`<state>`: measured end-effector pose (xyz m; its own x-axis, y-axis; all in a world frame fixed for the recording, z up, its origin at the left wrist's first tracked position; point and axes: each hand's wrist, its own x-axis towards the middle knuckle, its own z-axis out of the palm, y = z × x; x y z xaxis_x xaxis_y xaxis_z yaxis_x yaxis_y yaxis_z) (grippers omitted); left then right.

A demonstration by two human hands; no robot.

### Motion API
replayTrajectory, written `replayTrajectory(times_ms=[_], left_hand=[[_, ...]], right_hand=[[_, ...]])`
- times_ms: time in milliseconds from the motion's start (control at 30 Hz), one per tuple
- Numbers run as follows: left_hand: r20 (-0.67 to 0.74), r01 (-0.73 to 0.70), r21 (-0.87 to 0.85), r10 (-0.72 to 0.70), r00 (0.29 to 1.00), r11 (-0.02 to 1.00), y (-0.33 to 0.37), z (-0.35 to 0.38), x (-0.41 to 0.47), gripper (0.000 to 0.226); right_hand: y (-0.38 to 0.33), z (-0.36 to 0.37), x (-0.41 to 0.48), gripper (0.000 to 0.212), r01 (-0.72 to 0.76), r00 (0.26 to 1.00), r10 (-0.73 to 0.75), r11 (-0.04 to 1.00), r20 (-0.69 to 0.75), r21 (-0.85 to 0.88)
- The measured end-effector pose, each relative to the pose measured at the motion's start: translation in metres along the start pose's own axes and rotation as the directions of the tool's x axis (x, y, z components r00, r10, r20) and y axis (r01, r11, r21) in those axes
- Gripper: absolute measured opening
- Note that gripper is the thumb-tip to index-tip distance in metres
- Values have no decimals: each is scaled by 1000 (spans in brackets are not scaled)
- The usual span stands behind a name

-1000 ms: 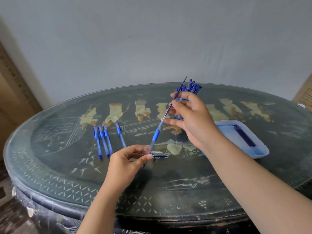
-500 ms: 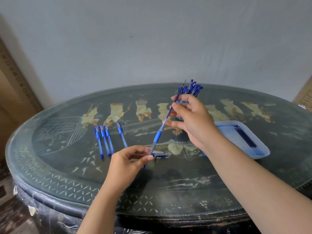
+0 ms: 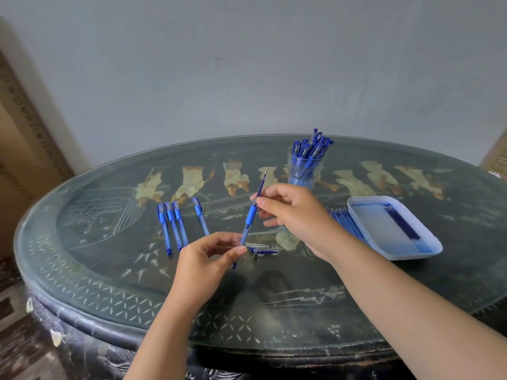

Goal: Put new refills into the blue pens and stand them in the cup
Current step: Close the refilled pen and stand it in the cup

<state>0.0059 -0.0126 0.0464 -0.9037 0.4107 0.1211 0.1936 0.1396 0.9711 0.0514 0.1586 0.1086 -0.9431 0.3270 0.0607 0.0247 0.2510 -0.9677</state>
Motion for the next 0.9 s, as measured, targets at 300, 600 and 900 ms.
replayTrajectory(times_ms=[300,600,900], left_hand=[[-45,20,2,-20,999,1000,-7,-4,2,18],[-41,15,38,-13,999,999,-9,-2,1,18],[-57,-6,84,11,998,996,-14,3,3,21]], right_hand=[[30,6,-11,13,-31,999,33,953,3,-302],[67,27,-21,3,143,989,-129,730,71,-668],[69,19,-14,7,17,995,-60,882,-76,-471]])
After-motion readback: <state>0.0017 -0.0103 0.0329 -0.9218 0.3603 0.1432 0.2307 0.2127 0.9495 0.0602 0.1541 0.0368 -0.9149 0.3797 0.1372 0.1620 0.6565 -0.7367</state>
